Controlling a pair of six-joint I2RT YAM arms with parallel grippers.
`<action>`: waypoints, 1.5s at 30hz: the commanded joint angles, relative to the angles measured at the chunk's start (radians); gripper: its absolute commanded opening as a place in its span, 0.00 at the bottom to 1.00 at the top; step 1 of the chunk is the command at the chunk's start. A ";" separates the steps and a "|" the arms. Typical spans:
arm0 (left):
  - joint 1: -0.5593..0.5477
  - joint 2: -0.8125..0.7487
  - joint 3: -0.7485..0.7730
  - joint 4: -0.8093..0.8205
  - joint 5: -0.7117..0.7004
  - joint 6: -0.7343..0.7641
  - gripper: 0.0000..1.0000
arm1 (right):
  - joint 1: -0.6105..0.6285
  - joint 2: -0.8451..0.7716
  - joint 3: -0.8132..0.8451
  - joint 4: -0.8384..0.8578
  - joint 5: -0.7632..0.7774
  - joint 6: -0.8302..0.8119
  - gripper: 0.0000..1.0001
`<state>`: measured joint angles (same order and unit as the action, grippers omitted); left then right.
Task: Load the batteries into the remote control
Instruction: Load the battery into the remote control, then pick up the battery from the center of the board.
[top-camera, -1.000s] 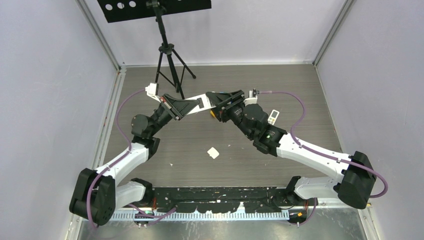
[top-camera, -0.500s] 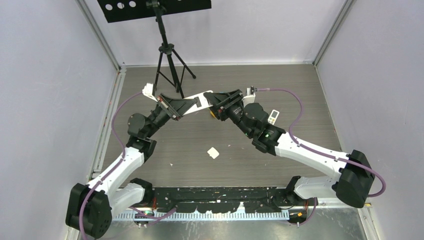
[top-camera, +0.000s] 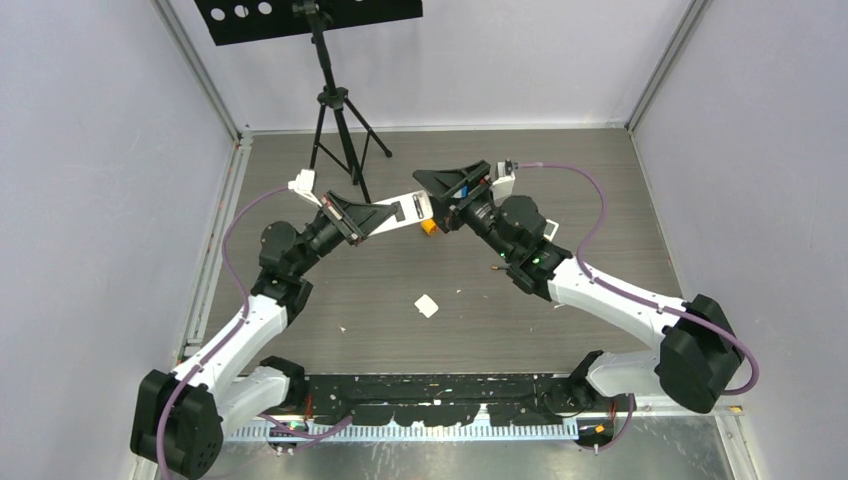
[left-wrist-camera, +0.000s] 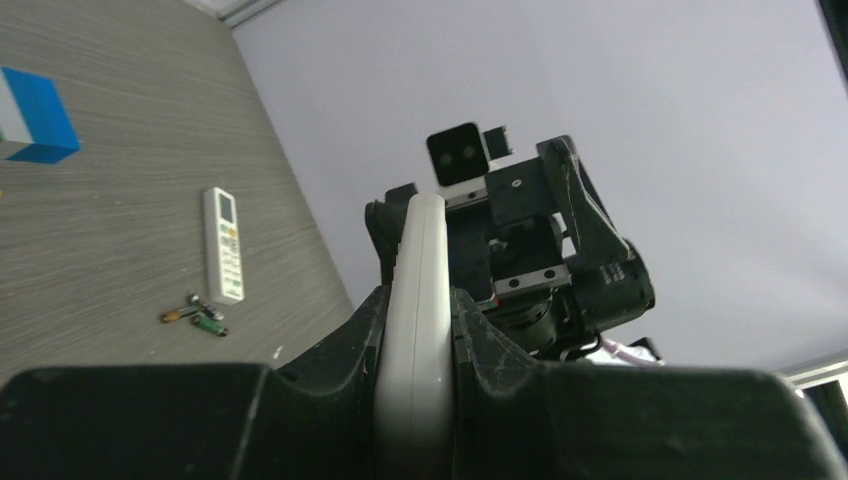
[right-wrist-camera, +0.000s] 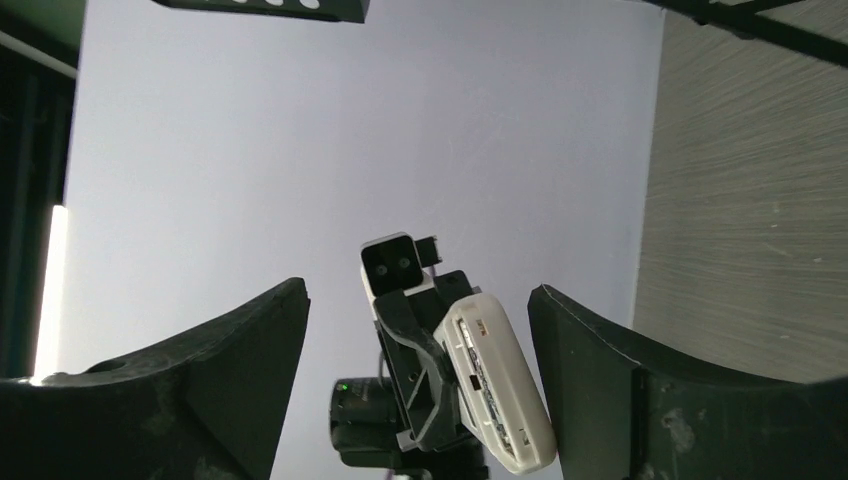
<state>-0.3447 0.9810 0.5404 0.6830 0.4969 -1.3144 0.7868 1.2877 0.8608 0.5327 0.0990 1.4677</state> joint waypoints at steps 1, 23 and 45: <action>0.009 -0.041 0.052 -0.149 0.012 0.190 0.00 | -0.090 -0.077 -0.019 0.066 -0.224 -0.142 0.85; 0.009 -0.147 0.030 -0.412 0.051 0.476 0.00 | -0.268 0.159 0.169 -1.107 0.021 -0.707 0.44; 0.009 -0.114 -0.045 -0.327 0.106 0.431 0.00 | -0.271 0.319 0.077 -1.035 0.153 -0.265 0.51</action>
<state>-0.3401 0.8776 0.4984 0.2935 0.5766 -0.8829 0.5175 1.6058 0.9607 -0.5457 0.2131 1.0630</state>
